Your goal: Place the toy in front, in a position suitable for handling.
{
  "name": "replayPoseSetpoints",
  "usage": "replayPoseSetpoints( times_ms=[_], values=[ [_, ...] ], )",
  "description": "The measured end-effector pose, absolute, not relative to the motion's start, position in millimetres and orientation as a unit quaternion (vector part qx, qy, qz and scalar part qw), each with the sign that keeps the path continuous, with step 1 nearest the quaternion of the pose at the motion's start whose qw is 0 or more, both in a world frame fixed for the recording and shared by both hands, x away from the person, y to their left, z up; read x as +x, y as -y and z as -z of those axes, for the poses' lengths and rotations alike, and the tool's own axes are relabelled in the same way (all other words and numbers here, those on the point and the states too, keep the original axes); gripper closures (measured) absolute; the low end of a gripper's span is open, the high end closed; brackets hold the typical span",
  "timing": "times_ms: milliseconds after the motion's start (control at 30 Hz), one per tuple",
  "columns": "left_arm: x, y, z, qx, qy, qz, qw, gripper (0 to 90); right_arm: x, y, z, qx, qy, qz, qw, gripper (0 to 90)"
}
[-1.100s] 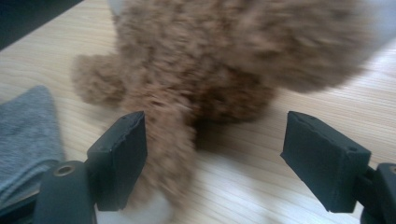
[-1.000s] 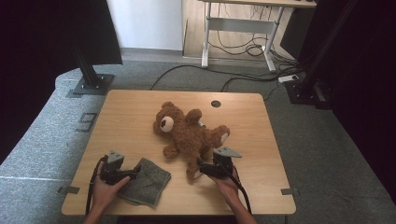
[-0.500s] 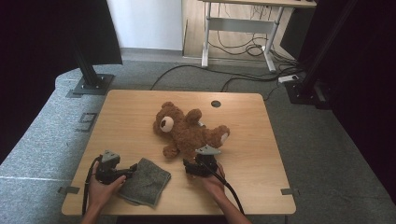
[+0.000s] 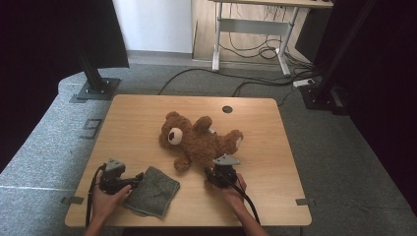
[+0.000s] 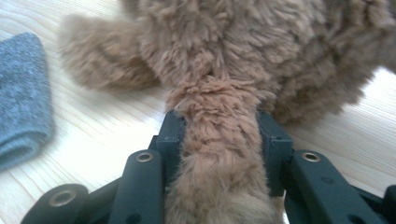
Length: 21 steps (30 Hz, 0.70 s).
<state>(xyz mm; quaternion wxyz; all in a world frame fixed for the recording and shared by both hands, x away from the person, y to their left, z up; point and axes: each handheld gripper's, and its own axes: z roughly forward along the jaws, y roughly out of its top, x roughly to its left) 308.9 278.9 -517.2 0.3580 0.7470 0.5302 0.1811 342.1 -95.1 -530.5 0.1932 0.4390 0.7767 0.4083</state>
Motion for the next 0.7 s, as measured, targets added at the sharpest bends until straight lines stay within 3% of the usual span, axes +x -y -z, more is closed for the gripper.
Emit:
replayPoseSetpoints(
  times_ms=[233,700],
  values=[
    [309.7,-279.2,517.6,0.746,-0.532,-0.177,0.360,18.8,346.0,125.3,528.2,0.462,-0.763,-0.409,0.193,63.6],
    [309.5,-279.0,517.9,0.745,-0.533,-0.179,0.358,19.1,354.5,141.4,529.7,0.476,-0.753,-0.407,0.204,63.7]
  ],
)
